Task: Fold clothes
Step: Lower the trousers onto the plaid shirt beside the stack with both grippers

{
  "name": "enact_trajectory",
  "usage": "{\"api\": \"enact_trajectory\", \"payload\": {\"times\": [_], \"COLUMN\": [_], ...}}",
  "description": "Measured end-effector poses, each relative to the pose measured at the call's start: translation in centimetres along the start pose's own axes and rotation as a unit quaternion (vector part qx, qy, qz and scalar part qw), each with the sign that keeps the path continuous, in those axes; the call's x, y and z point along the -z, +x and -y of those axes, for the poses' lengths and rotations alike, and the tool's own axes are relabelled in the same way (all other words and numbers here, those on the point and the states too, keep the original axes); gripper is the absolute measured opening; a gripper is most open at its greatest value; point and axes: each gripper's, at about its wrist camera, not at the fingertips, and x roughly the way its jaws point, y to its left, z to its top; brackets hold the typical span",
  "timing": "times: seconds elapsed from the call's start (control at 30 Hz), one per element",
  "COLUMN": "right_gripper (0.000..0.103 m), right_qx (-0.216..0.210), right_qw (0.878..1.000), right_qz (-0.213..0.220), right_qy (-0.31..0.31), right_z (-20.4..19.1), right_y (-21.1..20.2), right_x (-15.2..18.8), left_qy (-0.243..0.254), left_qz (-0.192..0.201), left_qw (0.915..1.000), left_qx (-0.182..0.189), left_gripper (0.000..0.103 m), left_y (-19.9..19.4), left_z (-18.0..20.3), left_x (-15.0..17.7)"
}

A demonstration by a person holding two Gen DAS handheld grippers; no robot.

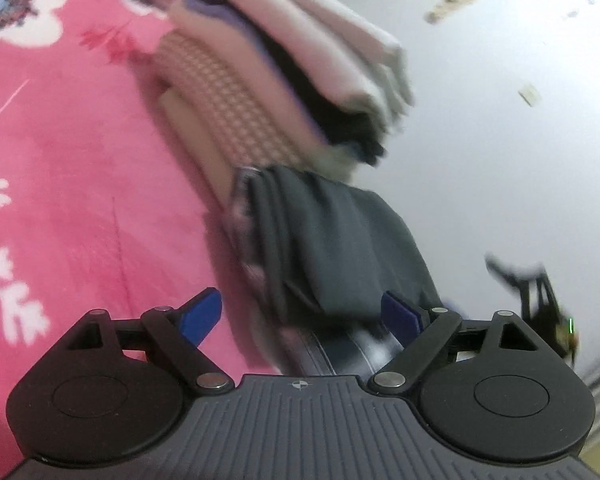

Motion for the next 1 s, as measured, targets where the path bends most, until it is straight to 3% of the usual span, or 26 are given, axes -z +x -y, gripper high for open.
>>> {"api": "enact_trajectory", "payload": {"times": [0.1, 0.3, 0.37, 0.4, 0.6, 0.67, 0.77, 1.0], "right_gripper": [0.090, 0.087, 0.086, 0.086, 0.061, 0.029, 0.012, 0.010], "right_qx": [0.016, 0.069, 0.074, 0.076, 0.093, 0.093, 0.083, 0.052], "right_qw": [0.999, 0.995, 0.995, 0.995, 0.992, 0.993, 0.994, 0.997], "right_qz": [-0.029, -0.042, -0.041, -0.040, -0.022, -0.017, -0.011, -0.004], "right_qy": [0.021, 0.055, 0.057, 0.057, 0.077, 0.076, 0.069, 0.062], "right_z": [0.3, 1.6, 1.7, 1.7, 2.3, 2.5, 2.4, 1.3], "right_y": [1.0, 4.6, 5.3, 5.5, 6.4, 6.5, 6.3, 4.2], "right_x": [2.4, 2.1, 2.3, 2.3, 2.9, 2.9, 2.6, 2.1], "left_qy": [-0.006, -0.018, -0.016, -0.021, -0.013, 0.008, 0.036, 0.080], "left_qz": [-0.016, -0.061, -0.078, -0.084, -0.094, -0.097, -0.092, -0.102], "left_qw": [0.9998, 0.9977, 0.9964, 0.9958, 0.9944, 0.9941, 0.9936, 0.9880], "left_qx": [-0.006, 0.026, 0.030, 0.032, 0.047, 0.048, 0.054, 0.083], "left_gripper": [0.086, 0.085, 0.079, 0.071, 0.030, 0.018, 0.009, 0.007], "left_y": [1.3, 3.2, 4.0, 4.2, 4.9, 4.9, 4.8, 3.8], "left_z": [-0.3, 0.2, 0.5, 0.5, 1.3, 2.0, 3.1, 6.2], "left_x": [-1.0, -0.6, -0.4, -0.4, -0.2, 0.1, 0.6, 2.0]}}
